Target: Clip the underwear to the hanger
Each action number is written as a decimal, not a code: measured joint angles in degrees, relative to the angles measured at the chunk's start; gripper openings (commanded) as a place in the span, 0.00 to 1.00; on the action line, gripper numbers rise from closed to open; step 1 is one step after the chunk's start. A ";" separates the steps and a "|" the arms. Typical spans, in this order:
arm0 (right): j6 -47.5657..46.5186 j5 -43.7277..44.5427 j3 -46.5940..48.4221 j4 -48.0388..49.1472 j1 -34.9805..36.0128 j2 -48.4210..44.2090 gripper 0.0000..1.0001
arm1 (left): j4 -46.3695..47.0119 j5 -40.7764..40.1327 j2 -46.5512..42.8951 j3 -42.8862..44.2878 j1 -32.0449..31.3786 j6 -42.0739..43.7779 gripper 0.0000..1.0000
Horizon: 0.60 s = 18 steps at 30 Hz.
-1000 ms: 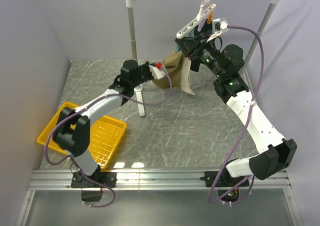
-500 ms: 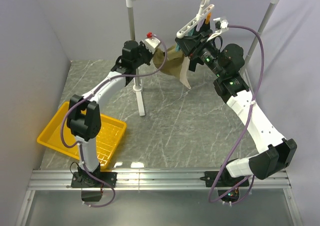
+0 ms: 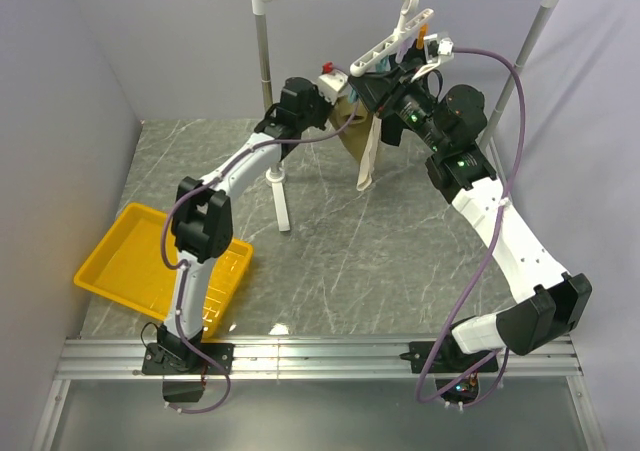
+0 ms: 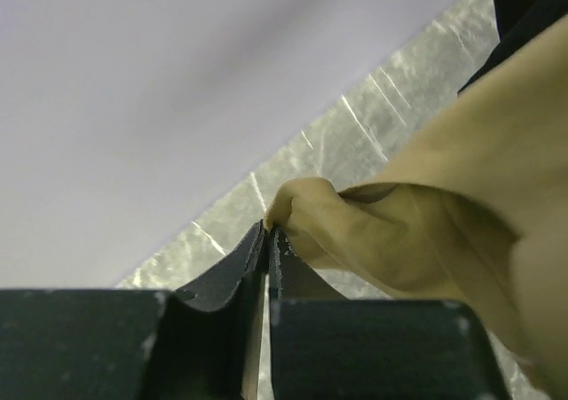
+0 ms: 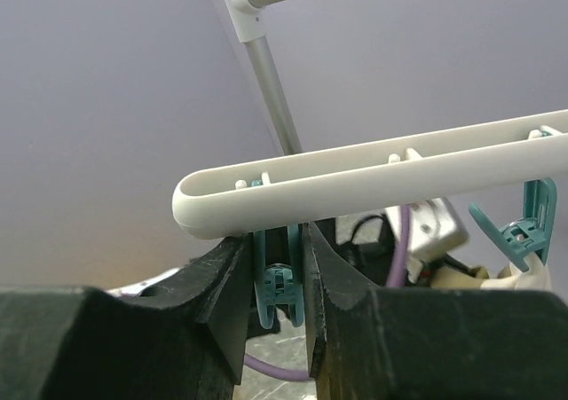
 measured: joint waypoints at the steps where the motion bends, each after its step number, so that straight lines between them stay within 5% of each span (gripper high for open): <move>1: 0.02 -0.11 0.11 -0.11 0.07 0.04 0.00 | -0.57 -0.39 0.96 0.81 -0.28 -0.09 0.12; 9: -0.22 -0.28 0.39 -1.01 0.09 0.04 0.00 | 0.66 1.92 3.21 -0.39 -1.01 -3.41 0.20; 18: -0.24 -0.17 0.42 -1.09 0.15 0.04 0.00 | 10.58 10.56 -4.26 -18.51 -0.55 -6.67 0.52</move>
